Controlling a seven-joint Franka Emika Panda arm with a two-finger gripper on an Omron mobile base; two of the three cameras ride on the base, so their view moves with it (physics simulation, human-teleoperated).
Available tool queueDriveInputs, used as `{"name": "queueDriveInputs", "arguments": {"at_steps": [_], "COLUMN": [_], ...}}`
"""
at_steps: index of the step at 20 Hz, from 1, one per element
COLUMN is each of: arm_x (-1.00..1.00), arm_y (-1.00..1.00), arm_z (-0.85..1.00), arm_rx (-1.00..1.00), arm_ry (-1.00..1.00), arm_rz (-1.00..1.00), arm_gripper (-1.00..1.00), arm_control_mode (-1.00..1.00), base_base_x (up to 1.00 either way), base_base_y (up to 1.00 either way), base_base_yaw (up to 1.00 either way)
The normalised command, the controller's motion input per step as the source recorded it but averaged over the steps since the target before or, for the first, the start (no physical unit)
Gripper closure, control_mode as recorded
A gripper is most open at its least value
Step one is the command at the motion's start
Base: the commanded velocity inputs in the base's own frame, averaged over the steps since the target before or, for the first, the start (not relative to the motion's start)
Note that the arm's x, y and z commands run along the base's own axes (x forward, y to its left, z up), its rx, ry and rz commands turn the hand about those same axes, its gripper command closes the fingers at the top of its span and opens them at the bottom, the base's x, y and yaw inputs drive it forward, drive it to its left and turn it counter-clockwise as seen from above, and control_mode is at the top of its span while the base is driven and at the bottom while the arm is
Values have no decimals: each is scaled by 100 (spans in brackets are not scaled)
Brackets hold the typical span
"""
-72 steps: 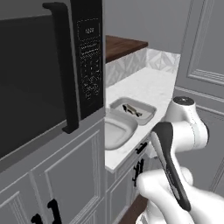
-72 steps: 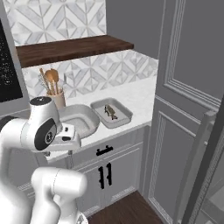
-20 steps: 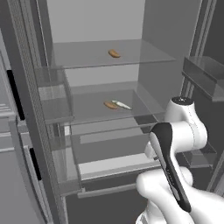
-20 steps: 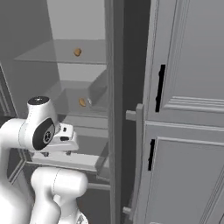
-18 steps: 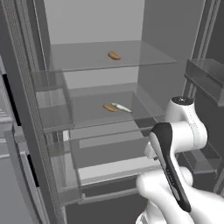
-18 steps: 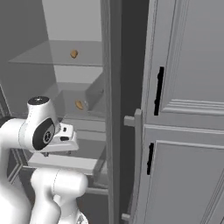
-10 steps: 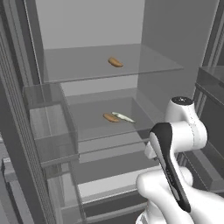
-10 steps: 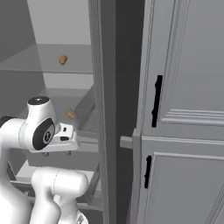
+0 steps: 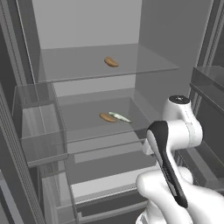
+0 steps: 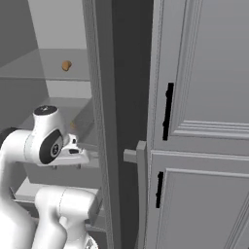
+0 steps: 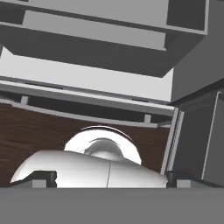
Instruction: Place one sweet potato and one fish in each tupperware on the nearby counter, to pack two identical lunches.
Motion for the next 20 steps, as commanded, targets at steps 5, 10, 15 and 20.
{"name": "queueDriveInputs", "arguments": {"at_steps": [5,10,15,20], "arm_x": [99,85,29,69], "arm_y": [7,32,27,4], "arm_z": [0,12,40,1], "arm_rx": [0,-1,0,0], "arm_ry": [-8,-8,-23,-22], "arm_rz": [8,0,0,0], "arm_gripper": [-100,-100,-100,-100], "arm_control_mode": [-100,-100,-100,-100], "base_base_x": [0,0,0,0], "base_base_y": [0,0,0,0], "base_base_yaw": [0,0,0,0]}}
